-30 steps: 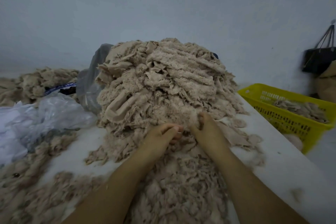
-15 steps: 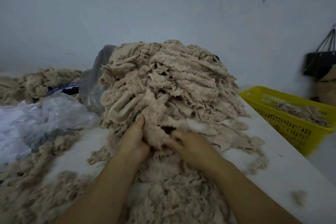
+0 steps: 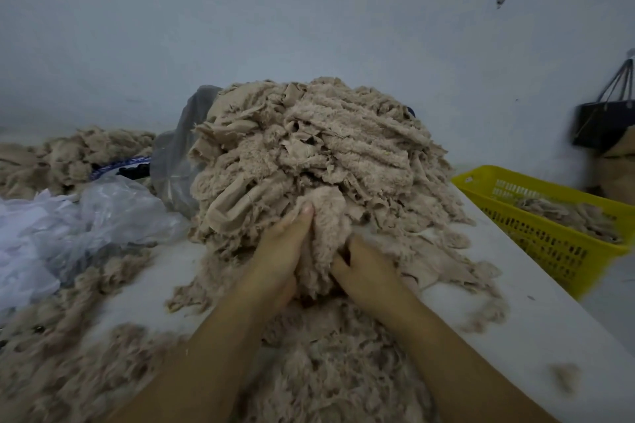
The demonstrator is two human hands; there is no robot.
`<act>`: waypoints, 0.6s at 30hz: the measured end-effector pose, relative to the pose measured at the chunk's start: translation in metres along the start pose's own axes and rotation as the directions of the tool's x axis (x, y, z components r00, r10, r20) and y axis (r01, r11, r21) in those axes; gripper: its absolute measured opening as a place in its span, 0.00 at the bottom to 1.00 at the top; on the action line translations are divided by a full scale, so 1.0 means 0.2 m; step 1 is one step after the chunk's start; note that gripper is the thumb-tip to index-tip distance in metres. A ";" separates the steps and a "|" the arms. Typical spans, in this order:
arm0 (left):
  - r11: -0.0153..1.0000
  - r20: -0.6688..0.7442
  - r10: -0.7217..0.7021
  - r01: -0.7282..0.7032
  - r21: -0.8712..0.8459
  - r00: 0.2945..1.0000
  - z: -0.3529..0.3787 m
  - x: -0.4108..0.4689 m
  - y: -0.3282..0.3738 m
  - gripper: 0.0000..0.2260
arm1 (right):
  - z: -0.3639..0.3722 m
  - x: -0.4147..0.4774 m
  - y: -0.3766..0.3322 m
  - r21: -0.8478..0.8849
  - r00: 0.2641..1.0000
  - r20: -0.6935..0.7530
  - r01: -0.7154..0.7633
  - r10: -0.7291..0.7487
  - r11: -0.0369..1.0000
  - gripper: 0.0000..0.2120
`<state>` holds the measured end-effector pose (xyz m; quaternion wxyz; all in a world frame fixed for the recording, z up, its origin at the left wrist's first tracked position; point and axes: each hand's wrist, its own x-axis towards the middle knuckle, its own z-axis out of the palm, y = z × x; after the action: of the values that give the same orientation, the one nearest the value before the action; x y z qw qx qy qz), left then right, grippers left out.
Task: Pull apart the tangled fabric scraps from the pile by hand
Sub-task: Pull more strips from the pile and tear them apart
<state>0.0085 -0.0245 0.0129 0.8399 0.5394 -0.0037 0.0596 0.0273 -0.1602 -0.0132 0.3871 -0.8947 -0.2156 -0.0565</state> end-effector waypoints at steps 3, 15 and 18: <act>0.989 -0.121 0.024 -0.041 -0.142 0.992 -0.04 0.02 0.05 0.13 | -0.05 0.01 0.08 -0.068 0.993 -0.101 -0.074 0.067 0.995 0.08; 0.949 -0.090 0.076 -0.099 -0.301 0.993 -0.08 0.01 0.14 0.12 | -0.21 0.02 0.22 0.023 0.841 -0.373 -0.414 0.392 0.910 0.24; 0.966 0.017 0.060 -0.054 -0.254 0.998 -0.05 -0.01 0.12 0.11 | -0.20 0.00 0.09 -0.075 0.886 -0.462 -0.084 0.040 0.994 0.24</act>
<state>0.0027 -0.0063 0.0307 0.8999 0.4278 -0.0371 0.0760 0.0367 -0.1990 0.0023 0.3868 -0.8792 -0.0863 -0.2643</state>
